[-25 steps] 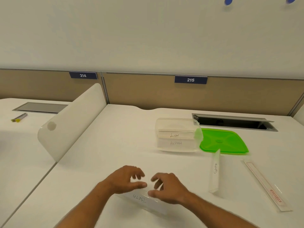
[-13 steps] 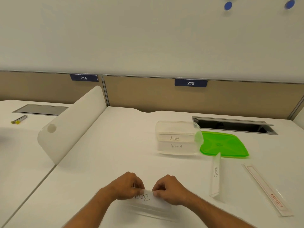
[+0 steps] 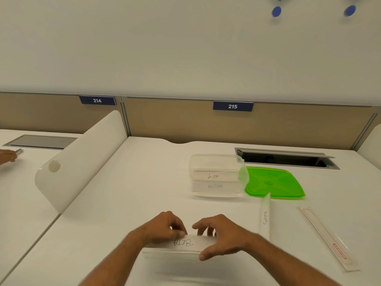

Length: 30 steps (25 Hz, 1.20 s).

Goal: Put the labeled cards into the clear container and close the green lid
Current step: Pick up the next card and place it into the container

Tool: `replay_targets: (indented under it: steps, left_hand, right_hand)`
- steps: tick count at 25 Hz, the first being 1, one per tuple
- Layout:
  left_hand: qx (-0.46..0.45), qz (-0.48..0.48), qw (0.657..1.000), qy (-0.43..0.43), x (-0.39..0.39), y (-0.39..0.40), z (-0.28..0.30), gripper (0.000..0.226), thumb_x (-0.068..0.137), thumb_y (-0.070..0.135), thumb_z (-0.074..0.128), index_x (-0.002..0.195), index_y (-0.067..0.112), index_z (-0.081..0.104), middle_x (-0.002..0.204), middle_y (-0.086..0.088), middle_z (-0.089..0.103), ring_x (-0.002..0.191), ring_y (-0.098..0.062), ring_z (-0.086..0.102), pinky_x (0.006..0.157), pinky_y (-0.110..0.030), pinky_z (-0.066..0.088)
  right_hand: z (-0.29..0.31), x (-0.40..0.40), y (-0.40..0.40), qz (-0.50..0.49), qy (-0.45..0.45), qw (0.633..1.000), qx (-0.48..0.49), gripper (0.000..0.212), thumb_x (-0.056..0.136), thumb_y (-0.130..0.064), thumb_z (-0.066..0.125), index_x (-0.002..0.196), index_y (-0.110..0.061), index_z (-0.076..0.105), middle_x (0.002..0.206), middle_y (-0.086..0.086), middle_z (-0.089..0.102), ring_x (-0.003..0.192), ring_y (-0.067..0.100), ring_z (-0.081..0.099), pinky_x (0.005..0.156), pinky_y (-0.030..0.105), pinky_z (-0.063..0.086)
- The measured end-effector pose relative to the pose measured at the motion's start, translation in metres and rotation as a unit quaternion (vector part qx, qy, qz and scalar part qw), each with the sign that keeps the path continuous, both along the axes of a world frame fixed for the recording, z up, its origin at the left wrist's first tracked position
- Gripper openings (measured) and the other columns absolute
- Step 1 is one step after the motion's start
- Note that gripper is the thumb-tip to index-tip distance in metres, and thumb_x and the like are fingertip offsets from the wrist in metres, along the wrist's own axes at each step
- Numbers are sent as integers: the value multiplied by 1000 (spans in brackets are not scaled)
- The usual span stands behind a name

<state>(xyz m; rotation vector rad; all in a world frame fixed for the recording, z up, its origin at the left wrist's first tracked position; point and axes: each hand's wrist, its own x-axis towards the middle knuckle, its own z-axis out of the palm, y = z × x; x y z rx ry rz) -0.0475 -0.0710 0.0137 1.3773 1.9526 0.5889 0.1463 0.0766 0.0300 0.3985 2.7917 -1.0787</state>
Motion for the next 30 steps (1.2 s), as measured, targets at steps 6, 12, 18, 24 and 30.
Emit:
replay_targets:
  steps: [6, 12, 18, 24, 30]
  left_hand:
    - [68, 75, 995, -1, 8, 13, 6, 17, 90, 41, 65, 100, 32, 75, 98, 23, 71, 95, 3, 62, 94, -29, 51]
    - [147, 401, 902, 71, 34, 29, 19, 95, 79, 61, 69, 153, 23, 24, 162, -1, 16, 148, -26, 15, 115, -51, 24]
    - [61, 386, 866, -311, 67, 43, 24, 98, 76, 51, 79, 147, 24, 18, 134, -5, 52, 111, -28, 60, 85, -44, 58]
    - [51, 345, 891, -292, 68, 47, 25, 57, 81, 35, 75, 128, 28, 43, 108, -3, 67, 81, -25, 70, 67, -38, 64]
    - [17, 231, 938, -256, 45, 40, 40, 48, 66, 25, 72, 113, 31, 70, 102, -1, 76, 75, -24, 68, 63, -32, 58]
  right_hand:
    - [-3, 3, 10, -74, 30, 997, 15, 74, 59, -44, 81, 126, -19, 63, 119, -4, 70, 102, 3, 64, 90, 18, 51]
    - [-14, 2, 11, -263, 104, 956, -77, 83, 53, -50, 80, 128, -20, 60, 110, -1, 72, 94, 5, 68, 87, 23, 56]
    - [-17, -3, 1, -338, 174, 918, -115, 89, 55, -56, 79, 135, -26, 52, 98, -2, 75, 84, 6, 71, 80, 30, 59]
    - [-11, 1, -7, -320, 176, 928, -71, 94, 54, -68, 76, 136, -42, 40, 97, -6, 72, 77, 5, 71, 69, 24, 59]
    - [-1, 9, 27, -217, 264, 940, 15, 84, 73, -60, 67, 144, -34, 31, 154, -6, 36, 138, 5, 36, 113, 30, 35]
